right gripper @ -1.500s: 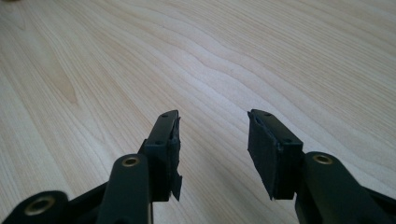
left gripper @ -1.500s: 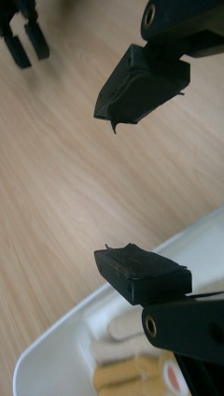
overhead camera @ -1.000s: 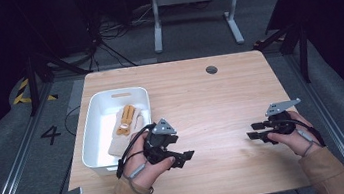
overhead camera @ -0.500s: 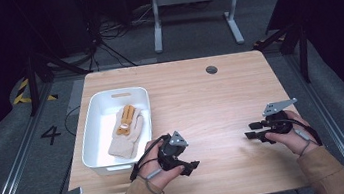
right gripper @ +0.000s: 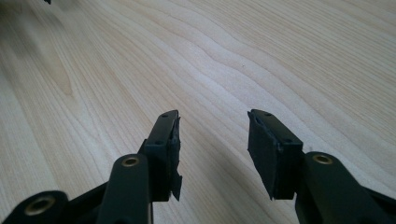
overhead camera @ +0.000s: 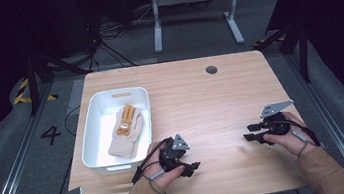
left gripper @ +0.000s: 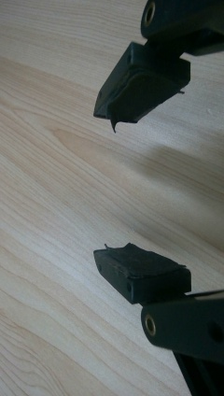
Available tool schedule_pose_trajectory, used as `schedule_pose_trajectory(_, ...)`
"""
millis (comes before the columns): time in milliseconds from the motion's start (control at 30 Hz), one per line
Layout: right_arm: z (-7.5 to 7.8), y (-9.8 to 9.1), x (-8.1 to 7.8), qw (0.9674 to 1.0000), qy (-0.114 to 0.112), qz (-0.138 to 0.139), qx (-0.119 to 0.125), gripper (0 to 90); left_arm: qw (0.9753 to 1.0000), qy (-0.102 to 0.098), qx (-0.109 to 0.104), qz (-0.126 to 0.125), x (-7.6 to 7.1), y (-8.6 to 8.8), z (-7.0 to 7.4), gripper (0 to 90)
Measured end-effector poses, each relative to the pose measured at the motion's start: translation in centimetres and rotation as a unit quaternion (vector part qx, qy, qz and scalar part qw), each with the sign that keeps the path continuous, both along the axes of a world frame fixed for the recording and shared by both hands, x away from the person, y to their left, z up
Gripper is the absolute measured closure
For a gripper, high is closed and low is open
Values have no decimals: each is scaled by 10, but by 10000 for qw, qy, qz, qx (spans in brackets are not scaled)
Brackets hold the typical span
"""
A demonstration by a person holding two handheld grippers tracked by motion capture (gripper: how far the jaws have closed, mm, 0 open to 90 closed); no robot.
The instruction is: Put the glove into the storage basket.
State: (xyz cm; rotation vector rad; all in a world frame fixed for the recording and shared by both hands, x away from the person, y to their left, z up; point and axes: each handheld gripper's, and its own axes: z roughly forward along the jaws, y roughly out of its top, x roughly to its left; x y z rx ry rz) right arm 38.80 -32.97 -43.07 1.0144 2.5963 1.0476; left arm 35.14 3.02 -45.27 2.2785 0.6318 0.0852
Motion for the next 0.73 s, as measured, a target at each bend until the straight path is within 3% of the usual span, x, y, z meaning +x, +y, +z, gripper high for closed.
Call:
schedule_pose_trajectory(167,-1,1,0,10000,1,22,-15,543,9999,59,-136,12,0,3,1,243)
schedule_pose_trajectory(200,-1,1,0,10000,1,15,-15,542,9998,94,-159,59,0,3,0,240)
schedule_pose_trajectory(267,-1,1,0,10000,0,11,-15,542,9993,193,-3,320,3,2,-1,225)
schedule_pose_trajectory(400,-1,2,1,10000,1,16,-33,542,9996,-16,39,290,1,1,-2,226)
schedule_pose_trajectory(733,0,3,1,10000,-23,18,-23,539,9994,-42,86,323,-1,-2,-2,217)
